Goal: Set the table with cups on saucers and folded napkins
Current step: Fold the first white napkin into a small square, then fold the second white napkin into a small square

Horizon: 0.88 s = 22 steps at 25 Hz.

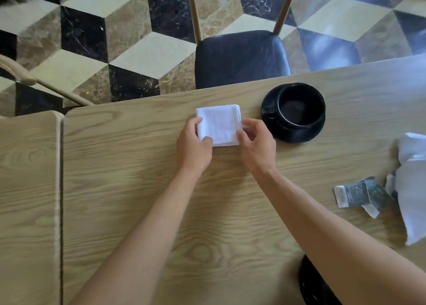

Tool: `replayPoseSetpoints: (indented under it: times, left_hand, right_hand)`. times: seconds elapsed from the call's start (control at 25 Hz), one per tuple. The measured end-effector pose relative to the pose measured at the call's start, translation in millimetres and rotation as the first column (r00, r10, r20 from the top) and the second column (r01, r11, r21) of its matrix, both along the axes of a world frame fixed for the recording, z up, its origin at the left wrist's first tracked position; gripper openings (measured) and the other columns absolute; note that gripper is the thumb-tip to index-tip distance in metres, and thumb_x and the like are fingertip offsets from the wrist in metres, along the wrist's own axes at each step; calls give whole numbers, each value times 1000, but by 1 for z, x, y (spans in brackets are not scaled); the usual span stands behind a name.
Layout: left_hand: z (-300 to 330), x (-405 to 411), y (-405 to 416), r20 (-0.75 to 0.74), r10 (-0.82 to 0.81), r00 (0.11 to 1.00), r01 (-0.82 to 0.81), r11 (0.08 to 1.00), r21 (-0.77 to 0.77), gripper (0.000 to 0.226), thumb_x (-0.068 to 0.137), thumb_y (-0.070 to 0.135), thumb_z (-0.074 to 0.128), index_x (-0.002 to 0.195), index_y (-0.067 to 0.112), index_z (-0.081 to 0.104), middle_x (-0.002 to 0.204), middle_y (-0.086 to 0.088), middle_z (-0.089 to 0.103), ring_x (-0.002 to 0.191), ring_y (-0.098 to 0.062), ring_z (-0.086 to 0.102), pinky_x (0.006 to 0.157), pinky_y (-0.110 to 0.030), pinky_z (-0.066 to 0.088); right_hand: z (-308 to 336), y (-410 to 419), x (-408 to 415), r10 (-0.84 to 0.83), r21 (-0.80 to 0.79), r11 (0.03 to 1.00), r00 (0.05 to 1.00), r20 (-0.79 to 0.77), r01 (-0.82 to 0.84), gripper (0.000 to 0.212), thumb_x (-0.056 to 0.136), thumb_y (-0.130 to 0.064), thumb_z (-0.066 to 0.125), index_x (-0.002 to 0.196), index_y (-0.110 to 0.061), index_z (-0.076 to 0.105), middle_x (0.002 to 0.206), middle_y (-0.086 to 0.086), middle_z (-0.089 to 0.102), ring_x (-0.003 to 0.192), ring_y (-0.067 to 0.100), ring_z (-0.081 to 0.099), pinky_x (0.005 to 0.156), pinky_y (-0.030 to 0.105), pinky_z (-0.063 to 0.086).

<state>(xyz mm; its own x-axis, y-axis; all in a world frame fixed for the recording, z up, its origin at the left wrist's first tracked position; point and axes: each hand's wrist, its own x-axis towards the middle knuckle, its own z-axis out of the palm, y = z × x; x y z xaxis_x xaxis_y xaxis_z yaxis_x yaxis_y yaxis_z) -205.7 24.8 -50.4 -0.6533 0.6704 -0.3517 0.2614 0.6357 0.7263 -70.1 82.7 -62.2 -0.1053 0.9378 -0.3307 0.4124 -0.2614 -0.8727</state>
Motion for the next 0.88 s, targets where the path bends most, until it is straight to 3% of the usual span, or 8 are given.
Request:
replayPoseSetpoints:
  times: [0.08, 0.16, 0.28, 0.44, 0.64, 0.8, 0.88]
  left_hand:
    - [-9, 9, -4, -151, -62, 987, 60, 998, -15, 49, 87, 9, 59, 136, 17, 55, 128, -7, 53, 119, -27, 50, 104, -34, 41]
    - [-12, 14, -14, -266, -123, 956, 124, 992, -14, 45, 91, 11, 59, 136, 12, 56, 123, -12, 47, 117, -31, 44, 101, -30, 35]
    - [-10, 14, -28, -379, -256, 889, 237, 967, -99, 48, 95, 16, 58, 142, 7, 51, 121, -17, 47, 112, -36, 45, 100, -37, 38]
    - [5, 23, -52, -324, -411, 852, 341, 906, -251, 61, 98, 32, 53, 153, 11, 35, 130, -13, 43, 119, -33, 43, 101, -41, 40]
    - [39, 26, -88, -247, -530, 812, 450, 836, -316, 57, 96, 33, 53, 147, 11, 40, 136, -14, 44, 128, -35, 42, 105, -44, 40]
    - [68, 37, -116, -201, -708, 677, 584, 684, -437, 63, 96, 41, 51, 151, 14, 35, 146, -15, 41, 135, -35, 40, 110, -44, 37]
    - [81, 45, -121, -209, -746, 633, 602, 643, -473, 62, 97, 41, 50, 151, 14, 35, 147, -15, 40, 137, -34, 39, 110, -45, 36]
  right_hand:
    - [-8, -4, -6, -12, 47, 999, 999, 45, 10, 21, 96, -17, 62, 117, -18, 65, 93, -20, 68, 86, -13, 63, 75, 3, 44]
    - [-8, -9, -9, 3, 110, 994, 993, 115, -16, 25, 96, -15, 58, 120, -16, 64, 97, -14, 67, 91, -1, 64, 81, 13, 46]
    - [-4, -16, -8, 68, 172, 979, 972, 226, -109, 40, 94, -9, 54, 133, -18, 57, 113, -5, 57, 101, 14, 57, 89, 20, 40]
    - [9, -33, 3, 199, 143, 955, 919, 340, -260, 47, 98, -11, 48, 145, -19, 48, 132, 6, 49, 118, 24, 51, 100, 25, 35]
    - [49, -68, 28, 226, 26, 965, 872, 434, -263, 54, 95, -16, 53, 148, -13, 41, 145, 13, 41, 128, 32, 48, 107, 37, 38]
    - [81, -113, 73, 435, -110, 867, 632, 642, -486, 51, 98, -27, 53, 144, -10, 44, 144, 15, 43, 129, 38, 47, 105, 45, 43]
    - [95, -129, 93, 465, -138, 839, 562, 684, -526, 52, 99, -33, 53, 146, -11, 44, 146, 16, 44, 131, 38, 46, 109, 46, 40]
